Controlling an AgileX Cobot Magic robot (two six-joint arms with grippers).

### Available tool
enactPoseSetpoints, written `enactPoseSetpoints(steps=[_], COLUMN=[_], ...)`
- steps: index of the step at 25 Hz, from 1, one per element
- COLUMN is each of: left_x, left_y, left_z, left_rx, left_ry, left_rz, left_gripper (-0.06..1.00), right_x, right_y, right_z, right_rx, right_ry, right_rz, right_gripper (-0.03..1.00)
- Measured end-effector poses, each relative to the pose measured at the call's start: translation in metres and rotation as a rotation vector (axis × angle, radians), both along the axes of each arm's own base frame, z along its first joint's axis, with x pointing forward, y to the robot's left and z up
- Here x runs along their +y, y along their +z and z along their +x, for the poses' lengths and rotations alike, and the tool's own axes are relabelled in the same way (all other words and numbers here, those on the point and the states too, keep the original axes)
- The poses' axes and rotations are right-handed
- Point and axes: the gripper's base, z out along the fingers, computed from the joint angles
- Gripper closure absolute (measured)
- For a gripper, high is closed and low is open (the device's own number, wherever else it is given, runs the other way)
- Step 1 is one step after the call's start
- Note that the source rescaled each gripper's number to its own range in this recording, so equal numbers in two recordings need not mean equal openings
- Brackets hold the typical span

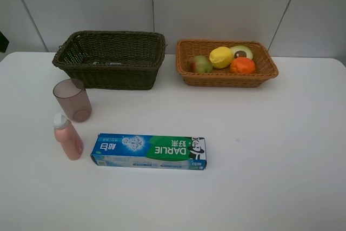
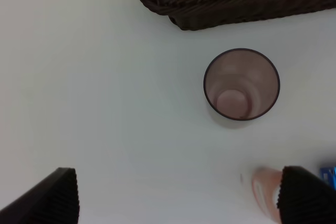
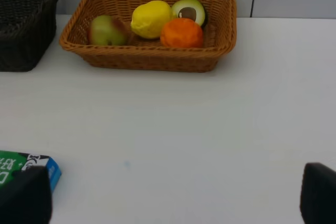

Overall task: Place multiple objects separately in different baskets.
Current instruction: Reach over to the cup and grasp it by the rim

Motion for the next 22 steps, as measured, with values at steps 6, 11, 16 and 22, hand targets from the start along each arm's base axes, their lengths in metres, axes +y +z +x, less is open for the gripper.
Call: enactPoseSetpoints(steps=[6,11,16,22], left_x=[-0.004,-0.006,-0.008,-0.009], left_y=[-0.031,-0.064,-0.087,-0.099], left_z=[0.043,0.062,0.077,0.088], left_rx=[0.077,0.181,0.209,0.187], left_ry=[-0.005,-0.020,-0.024,-0.021], left_rz=[0.015,0.032,0.033,0.021], left_gripper=[-0.05,-0.05,-0.05,-0.05], right_x=[0.000,0.000,0.000,0.000], right_y=[0.000,0.000,0.000,0.000], right_z=[0.000,0.000,0.000,0.000], right_rx=[0.000,0.000,0.000,0.000], right_ry=[0.000,0.000,0.000,0.000], right_rz=[0.000,0.000,0.000,0.000], right_gripper=[-0.03,-0.03,-0.03,-0.03])
